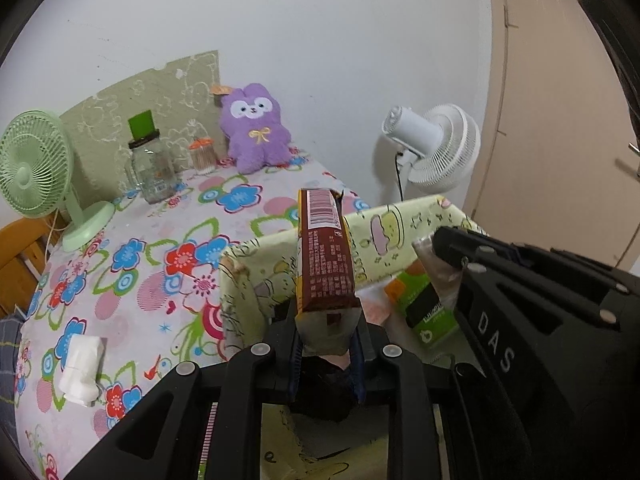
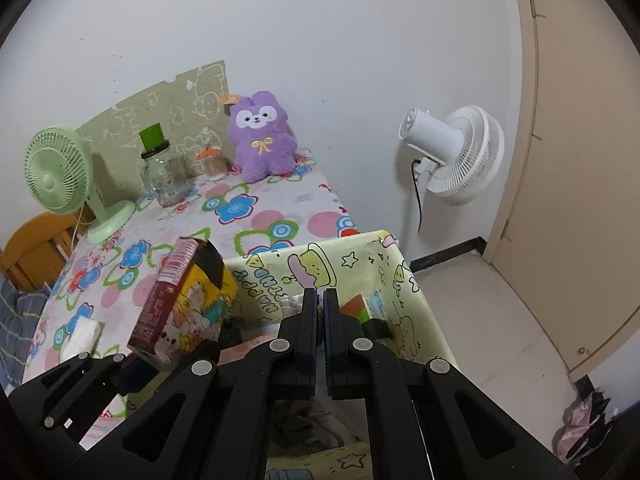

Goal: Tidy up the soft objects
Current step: 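Carry the brown snack box with the left tool while the right tool carries the juice box to the box, then open the left tool to drop the snack box while the right tool releases the juice box into the box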

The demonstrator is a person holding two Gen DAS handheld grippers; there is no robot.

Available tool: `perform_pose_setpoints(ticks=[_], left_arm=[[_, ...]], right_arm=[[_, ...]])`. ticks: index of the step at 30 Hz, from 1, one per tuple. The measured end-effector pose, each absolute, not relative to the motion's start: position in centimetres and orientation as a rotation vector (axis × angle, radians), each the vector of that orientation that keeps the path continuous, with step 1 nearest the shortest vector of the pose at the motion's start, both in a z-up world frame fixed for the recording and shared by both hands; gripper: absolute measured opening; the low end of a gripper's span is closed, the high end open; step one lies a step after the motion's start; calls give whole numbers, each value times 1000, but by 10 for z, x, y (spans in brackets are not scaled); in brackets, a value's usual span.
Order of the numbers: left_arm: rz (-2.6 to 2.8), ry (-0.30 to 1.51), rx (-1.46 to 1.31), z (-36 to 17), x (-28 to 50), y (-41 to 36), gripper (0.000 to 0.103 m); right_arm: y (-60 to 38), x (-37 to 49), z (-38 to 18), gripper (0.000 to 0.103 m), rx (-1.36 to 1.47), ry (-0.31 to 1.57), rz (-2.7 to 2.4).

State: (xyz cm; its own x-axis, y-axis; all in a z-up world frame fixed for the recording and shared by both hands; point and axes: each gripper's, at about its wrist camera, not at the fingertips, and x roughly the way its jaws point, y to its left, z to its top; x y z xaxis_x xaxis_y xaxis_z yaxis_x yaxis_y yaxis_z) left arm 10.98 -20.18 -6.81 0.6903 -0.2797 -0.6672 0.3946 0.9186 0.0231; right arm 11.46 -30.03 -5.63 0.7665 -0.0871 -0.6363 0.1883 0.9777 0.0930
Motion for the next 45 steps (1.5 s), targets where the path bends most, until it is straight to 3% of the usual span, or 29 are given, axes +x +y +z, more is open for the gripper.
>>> perform_pose_setpoints(ticks=[10,23,26,45], left_arm=[[-366,746,183,-76,116,-199,47],[-408,756,169,-73,113,-200,59],[-395,746,170,-71,112,-199,69],[-367,687,142,-52,86,-170,80]], right_arm=[[-301,127,-69,5,166,714,-119],[-296,129,-67,7,175,726,-40],[-294,127,-66,7,163,729,-36],[-263,95,-49,7,86,706,-34]])
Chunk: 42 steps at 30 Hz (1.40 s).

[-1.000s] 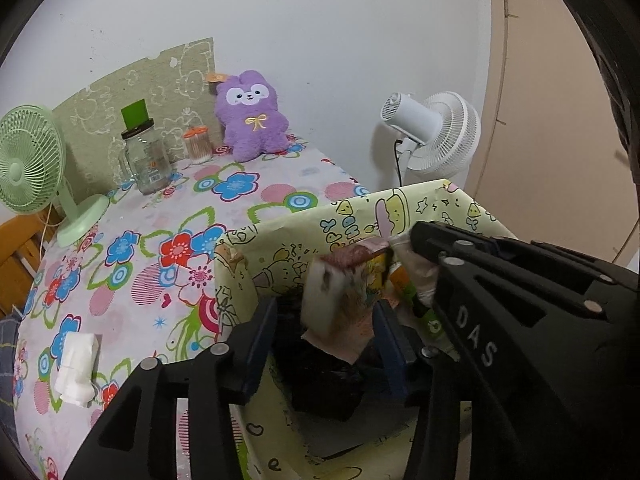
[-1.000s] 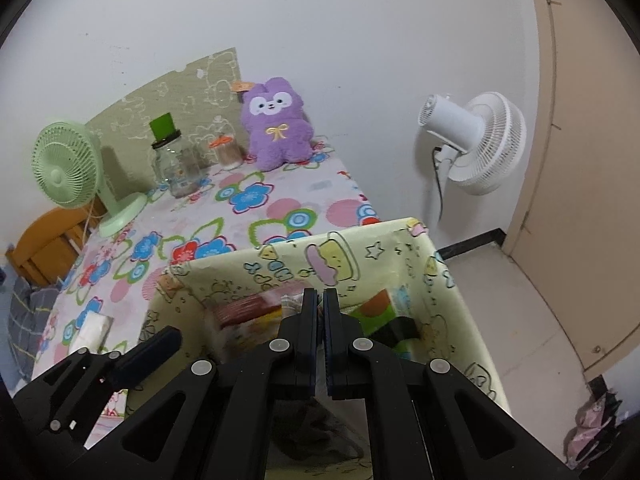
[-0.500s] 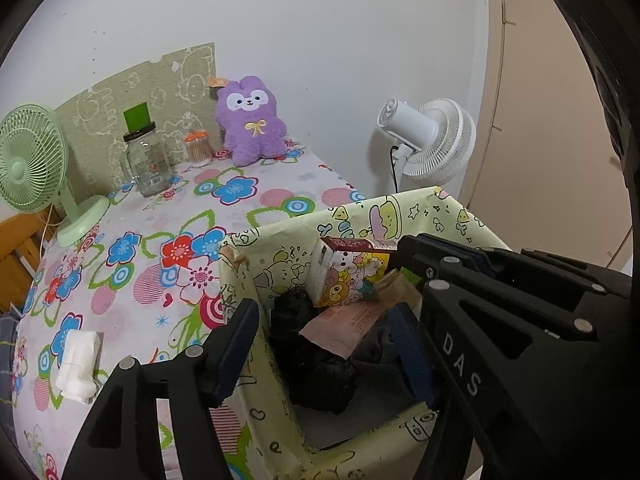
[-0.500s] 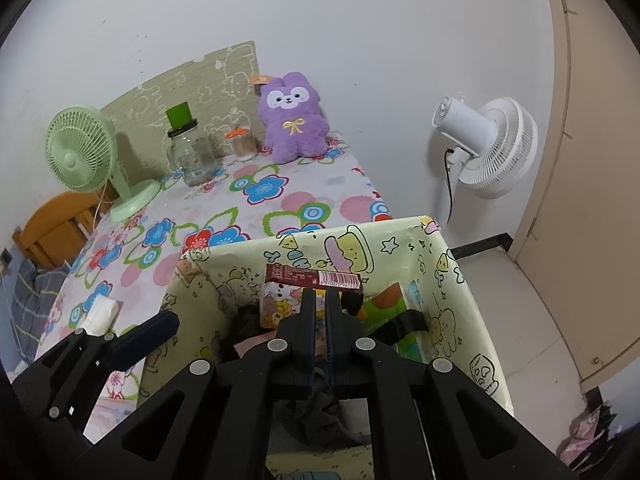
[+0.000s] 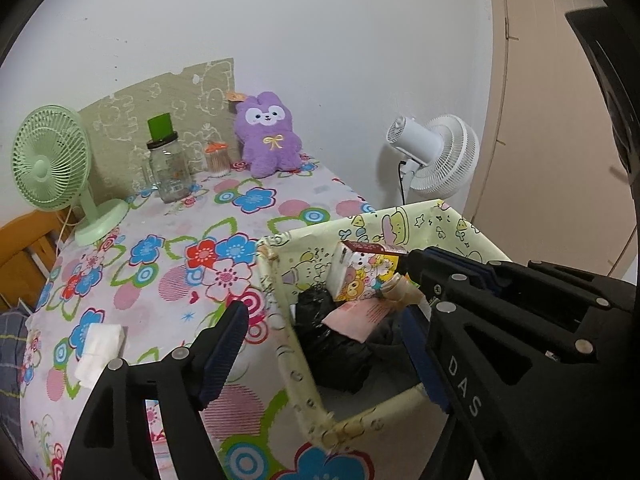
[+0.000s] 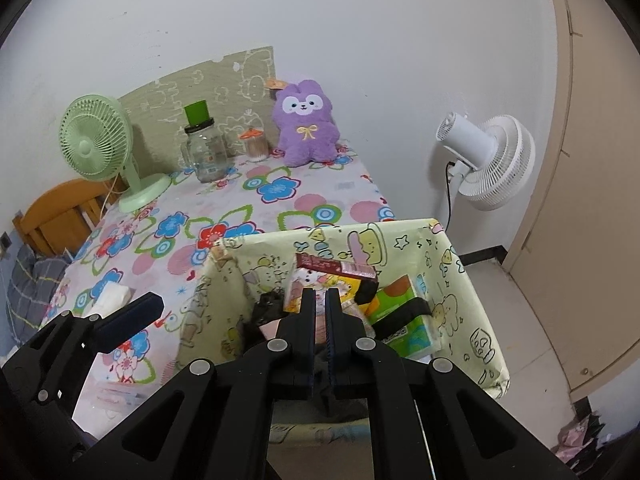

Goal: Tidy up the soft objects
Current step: 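Open the left tool to drop the snack box while the right tool releases the juice box into the box, then withdraw both open tools from the box back over the bed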

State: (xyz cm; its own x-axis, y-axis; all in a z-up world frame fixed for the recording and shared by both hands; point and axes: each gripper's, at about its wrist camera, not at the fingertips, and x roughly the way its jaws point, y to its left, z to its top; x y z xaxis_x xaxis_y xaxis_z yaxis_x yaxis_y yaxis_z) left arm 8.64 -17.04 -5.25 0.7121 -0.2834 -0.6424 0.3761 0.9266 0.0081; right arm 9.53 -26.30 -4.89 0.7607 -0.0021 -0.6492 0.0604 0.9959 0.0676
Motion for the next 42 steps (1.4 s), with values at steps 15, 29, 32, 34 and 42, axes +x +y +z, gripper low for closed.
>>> perform_pose_setpoints(ticks=[15,29,32,34,42], left_arm=[[-346,630,112,-37,56,-130,85],[-292,583,84,-29,36,-80,90],[-281,574,80,-28,32,-70,91],[-272,571,78,-28,30,-64,94],[-216,562,71,-31,26,-37,99]], right_arm=[[-226,59,-32,84,89,614,-55],[-176,38,-17,103,43,560,-37],[-165,34,-16,103,38,551,-31],[-159,33,-16,103,33,546,-27],[-134,28,-17,103,19,530,3]])
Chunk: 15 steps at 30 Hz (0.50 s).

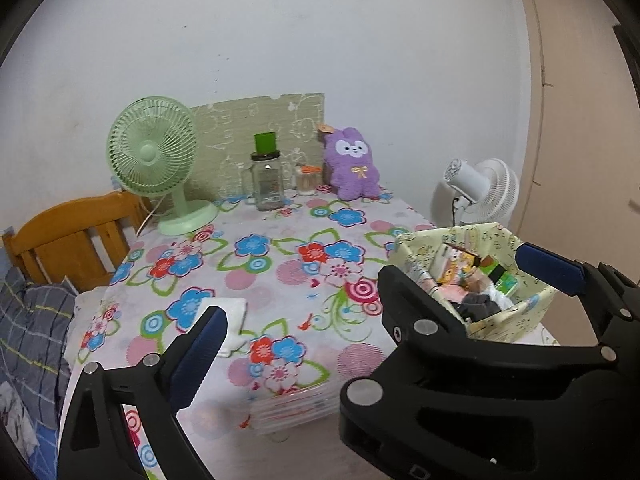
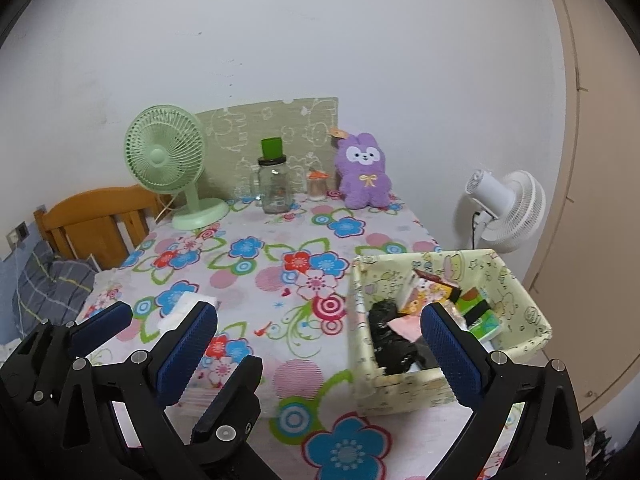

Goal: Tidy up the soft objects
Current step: 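Withdraw both open tools from the box back over the bed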

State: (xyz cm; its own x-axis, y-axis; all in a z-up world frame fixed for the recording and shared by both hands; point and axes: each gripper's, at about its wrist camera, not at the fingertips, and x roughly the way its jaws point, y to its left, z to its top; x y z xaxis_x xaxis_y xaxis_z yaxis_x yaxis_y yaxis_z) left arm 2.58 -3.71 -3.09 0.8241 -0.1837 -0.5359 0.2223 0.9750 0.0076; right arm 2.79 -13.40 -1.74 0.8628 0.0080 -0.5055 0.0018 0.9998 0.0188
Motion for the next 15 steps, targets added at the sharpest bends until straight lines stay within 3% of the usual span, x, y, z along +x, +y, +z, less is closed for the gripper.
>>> perform_pose_setpoints(ticks=[15], left_arm=[[-180,608,54,-58,31,-5,100]], right_arm=[[-101,37,-46,103,18,581,76]])
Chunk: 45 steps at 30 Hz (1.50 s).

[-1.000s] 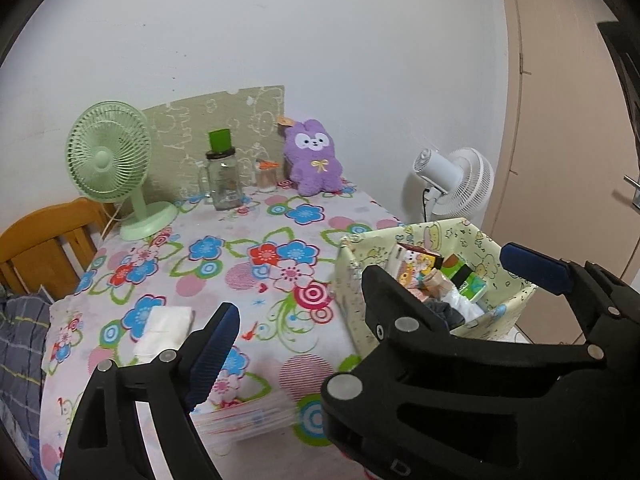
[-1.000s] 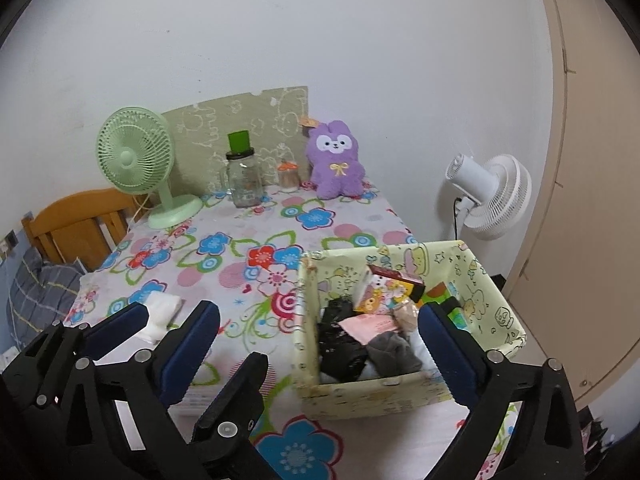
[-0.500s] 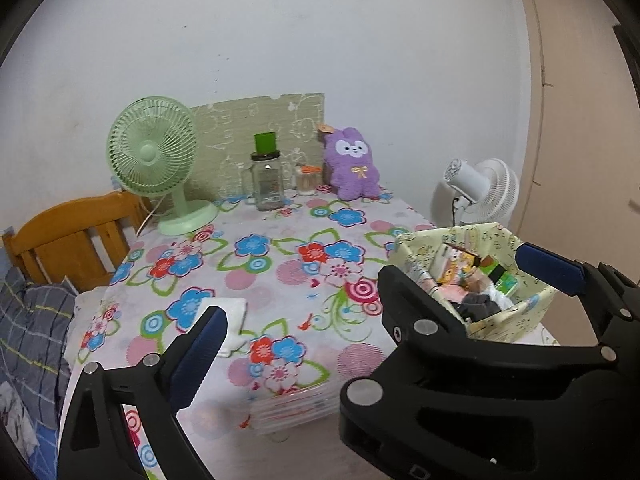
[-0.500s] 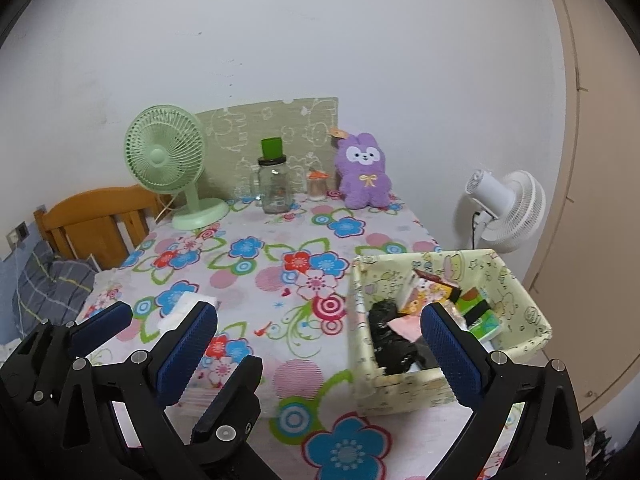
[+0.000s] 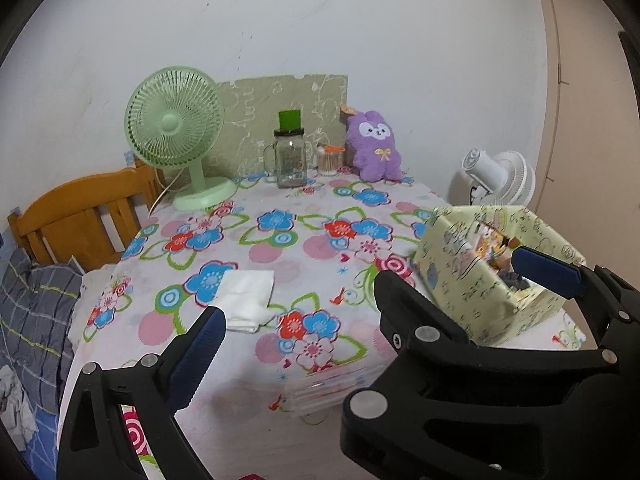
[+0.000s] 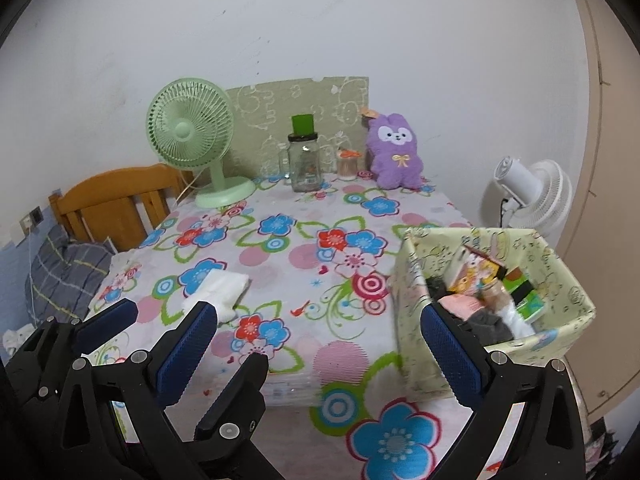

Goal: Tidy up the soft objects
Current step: 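Withdraw both open tools from the box back over the bed, then move the right tool to the clear plastic bag while the left tool approaches the white cloth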

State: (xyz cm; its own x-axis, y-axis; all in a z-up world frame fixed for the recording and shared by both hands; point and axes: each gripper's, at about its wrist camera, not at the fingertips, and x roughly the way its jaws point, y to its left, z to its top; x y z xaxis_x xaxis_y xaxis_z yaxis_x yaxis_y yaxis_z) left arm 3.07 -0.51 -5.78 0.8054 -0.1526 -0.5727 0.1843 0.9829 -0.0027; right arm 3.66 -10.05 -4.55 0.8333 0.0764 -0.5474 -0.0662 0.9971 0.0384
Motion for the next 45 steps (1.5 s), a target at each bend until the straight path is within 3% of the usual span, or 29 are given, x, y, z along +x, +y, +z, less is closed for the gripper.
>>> perform_pose_setpoints(ticks=[26,45], left_arm=[[-160,759,71,-128,48,21,100],[-78,835,97,-155,71,34,100]], right_arm=[[-70,64,-125,103,6,741,134],[-67,82,-148,103,-40,810,123]])
